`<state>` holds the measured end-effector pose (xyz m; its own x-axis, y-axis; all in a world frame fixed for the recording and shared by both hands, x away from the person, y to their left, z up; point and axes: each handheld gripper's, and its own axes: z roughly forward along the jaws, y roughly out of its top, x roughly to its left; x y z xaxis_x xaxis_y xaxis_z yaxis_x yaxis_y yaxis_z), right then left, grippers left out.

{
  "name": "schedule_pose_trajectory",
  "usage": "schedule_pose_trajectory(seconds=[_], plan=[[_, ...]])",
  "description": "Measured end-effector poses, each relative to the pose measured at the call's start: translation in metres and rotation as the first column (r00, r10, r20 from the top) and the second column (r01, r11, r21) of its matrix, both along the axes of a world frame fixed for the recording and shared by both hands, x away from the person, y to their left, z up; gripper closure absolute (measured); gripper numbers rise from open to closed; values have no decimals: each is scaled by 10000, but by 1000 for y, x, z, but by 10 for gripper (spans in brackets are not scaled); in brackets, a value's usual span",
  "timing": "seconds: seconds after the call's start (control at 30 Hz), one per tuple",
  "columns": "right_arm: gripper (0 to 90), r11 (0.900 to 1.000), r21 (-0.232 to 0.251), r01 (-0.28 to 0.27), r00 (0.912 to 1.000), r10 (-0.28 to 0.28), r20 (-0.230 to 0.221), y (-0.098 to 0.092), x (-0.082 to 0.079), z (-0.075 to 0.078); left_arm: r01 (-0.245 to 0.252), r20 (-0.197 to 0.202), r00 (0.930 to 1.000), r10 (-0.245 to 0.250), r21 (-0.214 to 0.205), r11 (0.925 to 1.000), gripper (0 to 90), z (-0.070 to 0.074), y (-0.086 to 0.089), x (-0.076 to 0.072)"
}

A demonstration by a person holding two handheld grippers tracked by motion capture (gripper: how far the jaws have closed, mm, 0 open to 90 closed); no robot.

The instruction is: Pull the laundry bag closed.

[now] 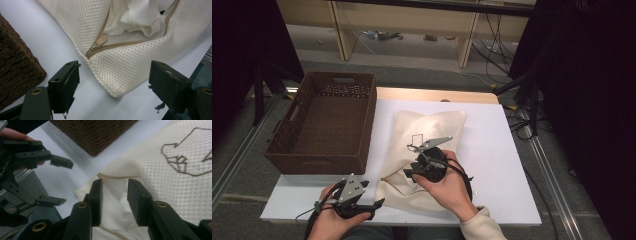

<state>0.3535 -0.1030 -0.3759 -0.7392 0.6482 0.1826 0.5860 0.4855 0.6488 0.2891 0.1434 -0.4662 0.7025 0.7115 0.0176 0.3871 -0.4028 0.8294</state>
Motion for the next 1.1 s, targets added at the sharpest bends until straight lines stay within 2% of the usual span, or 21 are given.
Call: schedule_pose_trajectory(seconds=[0.03, 0.07, 0.1, 0.13, 0.17, 0.23, 0.3, 0.37, 0.4, 0.43, 0.5, 0.57, 0.63, 0.67, 0.7, 0.8, 0.83, 0.93, 0.97, 1.07, 1.1], plan=[[678, 9998, -4, 189, 9997, -189, -155, 3, -1, -1, -130, -167, 9998, 127, -188, 9997, 244, -1, -1, -1], [685, 9999, -31, -136, 9999, 136, 68, 4, 1, -4, 54, 58, 10000, -56, 275, 9996, 244, 0, 1, 2], [690, 9999, -10, 120, 9989, -120, -443, 9, -1, -5, -172, -98, 9998, 172, 41, 9998, 244, -1, -1, 0], [694, 9999, -111, 58, 9994, -62, -332, 11, 0, -8, -233, -461, 9987, 226, -134, 9996, 244, -1, -2, -2], [697, 9999, -96, 105, 9978, -111, -650, 15, -1, -10, 1, -517, 9987, 2, 54, 10000, 245, -1, -2, -1], [697, 9995, -292, -69, 9979, 50, -644, 20, 4, -17, -117, -751, 9971, 105, -152, 9998, 245, -2, -3, -2], [698, 9990, -415, -144, 9977, 116, -674, 26, 6, -22, -228, -711, 9972, 213, -198, 9995, 246, -3, -4, -3], [699, 9983, -579, -5, 9955, -50, -946, 34, 6, -27, -39, -591, 9982, 38, -17, 10000, 246, -1, -3, -2], [700, 9978, -644, -138, 9966, 85, -819, 36, 8, -29, -188, -688, 9975, 171, -233, 9996, 246, -2, -5, -3], [700, 9967, -794, -155, 9963, 87, -851, 39, 10, -32, -111, -686, 9976, 105, -82, 9999, 246, -2, -5, -3], [700, 9972, -743, -36, 9930, -52, -1177, 46, 12, -37, -182, -716, 9973, 176, -75, 9998, 246, -2, -5, -4], [700, 9948, -1019, 46, 9916, -178, -1283, 50, 15, -42, -132, -715, 9974, 125, -85, 9999, 246, -2, -6, -3], [700, 9959, -903, -11, 9879, -129, -1544, 54, 17, -46, -139, -733, 9972, 134, -61, 9999, 247, -2, -5, -3], [700, 9951, -976, -142, 9895, 0, -1447, 54, 20, -49, -34, -588, 9983, 43, 147, 9999, 246, -1, -4, -2], [699, 9936, -1129, -66, 9890, -102, -1476, 55, 21, -50, -13, -626, 9980, 19, 91, 10000, 246, -1, -4, -2], [700, 9950, -995, 73, 9857, -239, -1667, 57, 23, -52, -54, -611, 9981, 61, 110, 9999, 246, -1, -4, -2], [700, 9952, -977, -31, 9878, -121, -1554, 57, 26, -54, -133, -729, 9973, 126, -91, 9999, 246, -2, -6, -3], [700, 9937, -1107, 166, 9844, -357, -1723, 59, 27, -56, -91, -701, 9975, 93, 30, 10000, 246, -2, -6, -3], [700, 9934, -1139, 108, 9842, -307, -1744, 60, 28, -57, -126, -696, 9975, 107, -265, 9996, 246, -4, -8, -3], [701, 9913, -1316, 46, 9858, -266, -1660, 62, 31, -61, 128, -733, 9972, -124, 52, 9999, 246, -2, -6, -2], [701, 9944, -1053, -52, 9825, -146, -1855, 65, 31, -61, 106, -740, 9972, -103, 30, 9999, 246, -2, -6, -2]])
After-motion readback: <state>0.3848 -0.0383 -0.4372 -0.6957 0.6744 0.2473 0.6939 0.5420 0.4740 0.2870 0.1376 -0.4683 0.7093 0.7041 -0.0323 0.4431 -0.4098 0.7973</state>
